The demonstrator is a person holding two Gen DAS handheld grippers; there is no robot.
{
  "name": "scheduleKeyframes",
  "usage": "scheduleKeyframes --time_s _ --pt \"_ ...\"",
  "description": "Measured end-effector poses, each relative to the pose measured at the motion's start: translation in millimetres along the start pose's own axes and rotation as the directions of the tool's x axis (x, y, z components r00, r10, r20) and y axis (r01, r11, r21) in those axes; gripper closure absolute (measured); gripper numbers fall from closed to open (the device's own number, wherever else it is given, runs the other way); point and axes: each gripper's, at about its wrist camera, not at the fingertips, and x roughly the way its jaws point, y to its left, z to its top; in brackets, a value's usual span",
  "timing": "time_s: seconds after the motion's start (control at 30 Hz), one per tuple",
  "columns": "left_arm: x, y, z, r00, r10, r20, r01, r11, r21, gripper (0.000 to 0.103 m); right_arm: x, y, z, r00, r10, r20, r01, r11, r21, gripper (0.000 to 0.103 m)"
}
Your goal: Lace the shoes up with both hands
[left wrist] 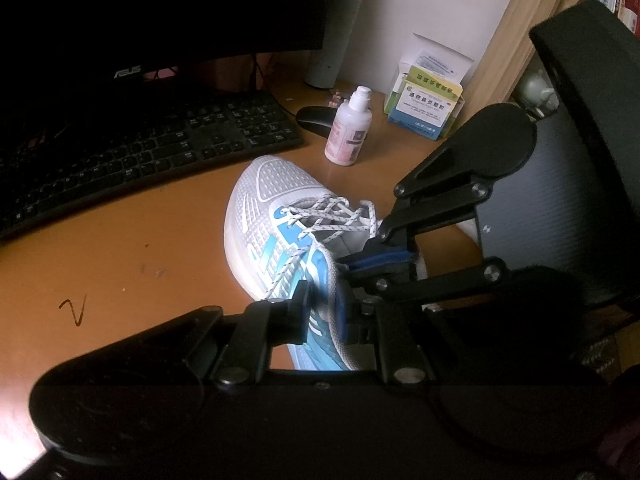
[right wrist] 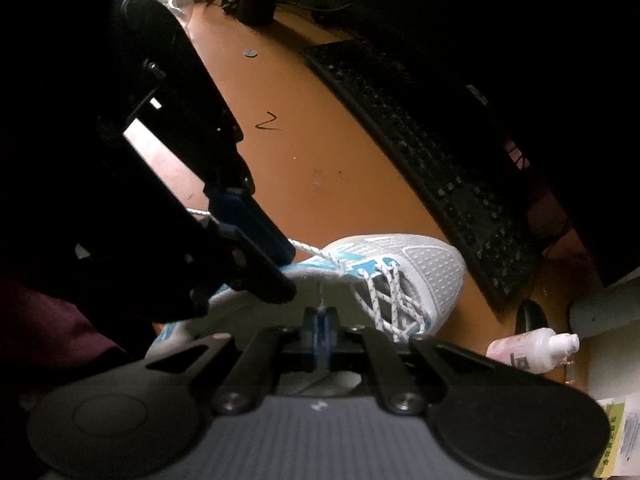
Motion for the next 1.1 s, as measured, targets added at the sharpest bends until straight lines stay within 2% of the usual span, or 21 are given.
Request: scheduleKeyframes --time_s 0.33,0.77,1.1 --pt "-0.2 0.0 2.4 1.000 -0.001 -0.002 0.001 1.000 -0.006 0.091 4.4 3.6 3.1 1.000 -0.022 0.011 0.022 0.999 -0.026 0.099" --pt "1.2 -1.1 2.2 1.000 -0.001 -0.005 0.001 1.000 -0.002 0.091 -5.6 4.0 0.3 1.000 0.008 0.026 -0.007 1.000 -0.030 0.099" --pt "3.8 -2.1 2.2 1.000 0.005 -0.007 -0.005 1.000 0.003 0.091 -1.2 2.8 6.2 0.999 -0.044 0.033 0.047 0.992 -0.115 0.099"
